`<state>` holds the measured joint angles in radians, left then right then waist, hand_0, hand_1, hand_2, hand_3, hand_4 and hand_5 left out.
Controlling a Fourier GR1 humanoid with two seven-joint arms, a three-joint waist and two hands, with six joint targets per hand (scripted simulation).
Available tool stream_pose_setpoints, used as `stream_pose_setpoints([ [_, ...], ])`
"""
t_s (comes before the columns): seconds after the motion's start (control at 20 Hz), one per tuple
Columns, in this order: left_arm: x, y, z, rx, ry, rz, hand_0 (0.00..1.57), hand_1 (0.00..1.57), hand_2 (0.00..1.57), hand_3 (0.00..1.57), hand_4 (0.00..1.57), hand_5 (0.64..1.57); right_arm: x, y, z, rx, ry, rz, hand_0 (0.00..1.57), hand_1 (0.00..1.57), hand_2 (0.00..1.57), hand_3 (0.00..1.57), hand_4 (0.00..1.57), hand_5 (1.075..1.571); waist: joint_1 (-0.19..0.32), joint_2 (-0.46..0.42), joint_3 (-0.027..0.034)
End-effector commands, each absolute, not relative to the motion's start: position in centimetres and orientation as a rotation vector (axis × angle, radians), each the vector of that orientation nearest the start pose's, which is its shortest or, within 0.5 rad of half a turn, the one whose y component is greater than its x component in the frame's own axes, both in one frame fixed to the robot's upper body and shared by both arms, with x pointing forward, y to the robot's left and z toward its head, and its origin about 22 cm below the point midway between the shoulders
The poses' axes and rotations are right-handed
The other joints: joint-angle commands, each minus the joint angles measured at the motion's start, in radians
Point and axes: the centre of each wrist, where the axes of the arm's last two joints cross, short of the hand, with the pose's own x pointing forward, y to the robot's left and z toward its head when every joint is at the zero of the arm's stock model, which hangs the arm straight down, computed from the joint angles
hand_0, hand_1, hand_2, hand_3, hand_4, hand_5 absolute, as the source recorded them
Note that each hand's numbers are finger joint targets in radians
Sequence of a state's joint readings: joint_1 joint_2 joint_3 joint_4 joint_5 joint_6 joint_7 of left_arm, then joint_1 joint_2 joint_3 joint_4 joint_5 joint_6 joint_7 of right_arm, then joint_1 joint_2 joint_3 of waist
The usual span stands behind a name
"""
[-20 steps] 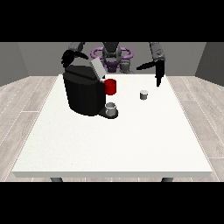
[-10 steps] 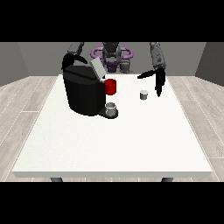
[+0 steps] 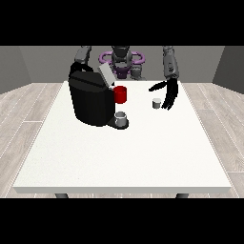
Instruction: Insert the coffee pod into the coffee machine and close the lid
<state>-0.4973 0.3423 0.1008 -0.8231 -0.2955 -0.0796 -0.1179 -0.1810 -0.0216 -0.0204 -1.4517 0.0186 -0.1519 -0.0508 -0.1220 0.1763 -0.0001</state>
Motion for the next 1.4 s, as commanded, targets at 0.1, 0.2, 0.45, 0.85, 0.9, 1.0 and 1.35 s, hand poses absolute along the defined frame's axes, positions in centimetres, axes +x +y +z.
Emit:
stream_pose_setpoints([
  [0.1, 36.3, 33.3, 0.7, 0.487, -1.338, -0.591, 0.62, 0.62, 0.74, 0.48, 0.0, 1.571, 30.2, -20.2, 3.2, -0.134, -1.701, -0.044, 0.0, 0.0, 0.0, 0.0, 0.41, 1.571, 0.004, 0.038, -0.0003],
  [0.2, 35.2, 32.0, -1.5, 0.503, -1.312, -0.622, 0.63, 0.63, 0.76, 0.49, 0.0, 1.571, 28.9, -23.1, 0.8, -0.136, -1.665, -0.019, 0.0, 0.0, 0.0, 0.0, 0.39, 1.571, -0.012, 0.01, 0.0],
  [0.45, 35.0, 34.3, -1.2, 0.546, -1.275, -0.719, 0.55, 0.55, 0.7, 0.45, 0.0, 1.571, 29.1, -23.1, 0.9, -0.125, -1.621, -0.049, 0.0, 0.0, 0.0, 0.0, 0.43, 1.571, 0.0, -0.01, -0.0001],
  [0.85, 34.9, 33.9, -2.9, 0.664, -1.37, -0.699, 0.77, 0.77, 0.92, 0.69, 0.35, 1.571, 29.4, -21.7, 1.9, -0.117, -1.658, -0.051, 0.0, 0.0, 0.0, 0.0, 0.49, 1.571, -0.015, 0.027, -0.0004],
  [0.9, 36.3, 32.3, -1.8, 0.66, -1.361, -0.688, 0.84, 0.84, 0.97, 0.74, 0.39, 1.571, 28.9, -21.6, 1.0, -0.111, -1.612, -0.028, 0.0, 0.0, 0.0, 0.0, 0.49, 1.571, -0.027, -0.005, -0.0002],
  [1.0, 35.6, 33.0, -2.8, 0.731, -1.342, -0.7, 0.84, 0.84, 0.97, 0.75, 0.38, 1.571, 29.0, -21.1, 2.2, -0.081, -1.645, -0.022, 0.0, 0.0, 0.0, 0.0, 0.51, 1.571, -0.051, 0.019, -0.0004],
  [1.35, 35.2, 35.4, -2.4, 0.778, -1.288, -0.822, 1.03, 1.03, 1.11, 0.89, 0.29, 1.571, 28.6, -20.7, 2.3, -0.069, -1.663, -0.061, 0.0, 0.0, 0.0, 0.0, 0.52, 1.571, -0.053, 0.025, -0.0003],
])
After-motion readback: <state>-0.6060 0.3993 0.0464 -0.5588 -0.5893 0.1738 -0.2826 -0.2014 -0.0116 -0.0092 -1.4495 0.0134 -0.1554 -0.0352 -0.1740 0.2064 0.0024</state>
